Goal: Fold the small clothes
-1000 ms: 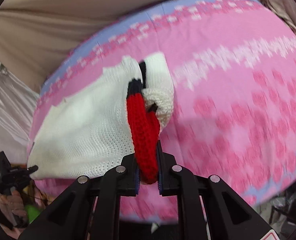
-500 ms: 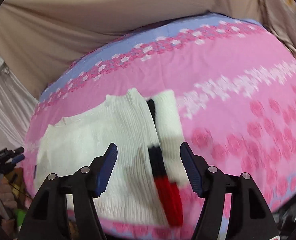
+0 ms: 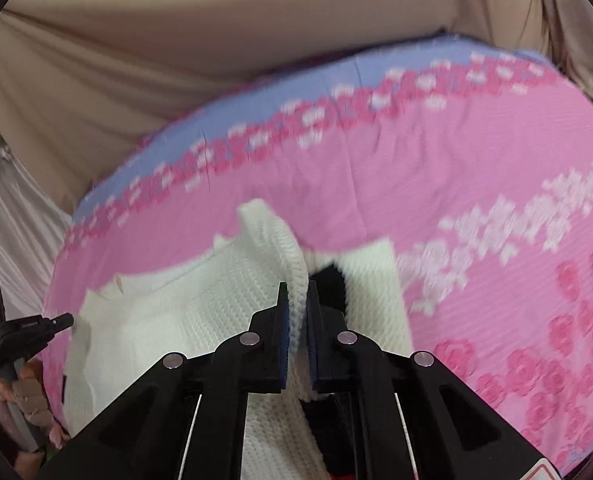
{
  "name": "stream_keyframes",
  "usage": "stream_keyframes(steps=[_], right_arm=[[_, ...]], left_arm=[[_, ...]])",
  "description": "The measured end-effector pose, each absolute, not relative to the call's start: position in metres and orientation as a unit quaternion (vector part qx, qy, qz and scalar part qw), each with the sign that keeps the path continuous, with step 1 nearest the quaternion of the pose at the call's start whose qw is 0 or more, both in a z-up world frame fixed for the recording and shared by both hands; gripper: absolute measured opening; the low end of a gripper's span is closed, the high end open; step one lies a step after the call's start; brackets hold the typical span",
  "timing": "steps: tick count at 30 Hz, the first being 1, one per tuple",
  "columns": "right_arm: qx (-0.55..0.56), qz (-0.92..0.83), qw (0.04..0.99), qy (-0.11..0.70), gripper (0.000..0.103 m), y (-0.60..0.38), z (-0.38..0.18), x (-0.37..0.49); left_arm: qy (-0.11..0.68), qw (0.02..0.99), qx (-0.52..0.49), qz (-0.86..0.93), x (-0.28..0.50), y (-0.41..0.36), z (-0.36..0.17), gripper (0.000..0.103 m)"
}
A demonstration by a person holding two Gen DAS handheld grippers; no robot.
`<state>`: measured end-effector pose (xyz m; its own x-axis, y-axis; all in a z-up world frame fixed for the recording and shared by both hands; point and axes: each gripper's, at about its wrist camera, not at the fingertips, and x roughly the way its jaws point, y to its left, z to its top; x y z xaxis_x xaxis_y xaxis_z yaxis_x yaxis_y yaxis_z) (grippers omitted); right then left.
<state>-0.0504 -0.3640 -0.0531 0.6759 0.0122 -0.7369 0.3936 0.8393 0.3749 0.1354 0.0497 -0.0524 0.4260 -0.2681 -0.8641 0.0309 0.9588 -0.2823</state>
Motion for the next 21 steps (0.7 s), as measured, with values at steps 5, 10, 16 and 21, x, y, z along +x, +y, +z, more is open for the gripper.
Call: stream_keyframes(steps=[5, 10, 16, 21], right_arm=[[0.265, -0.121, 0.833, 0.47, 0.007, -0.371, -0.121, -0.035], [0.279, -0.121, 0.838, 0.453, 0.02, -0.369, -0.113, -0.047], [0.3, -0.112, 0.834, 0.45, 0.033, -0.366, -0.114, -0.043], [0.277, -0.125, 0.854, 0.422, 0.007, -0.366, -0.086, -0.041]], left_arm=[[0.565, 0.819, -0.075, -0.072, 0.161, 0.04, -0.082, 0.0], [0.565, 0.81, -0.134, -0.088, 0.151, 0.057, -0.082, 0.015], [0.568, 0.811, -0.101, -0.102, 0.162, 0.04, -0.094, 0.003], [0.534, 0.832, -0.101, -0.11, 0.175, 0.039, -0.072, 0.0]])
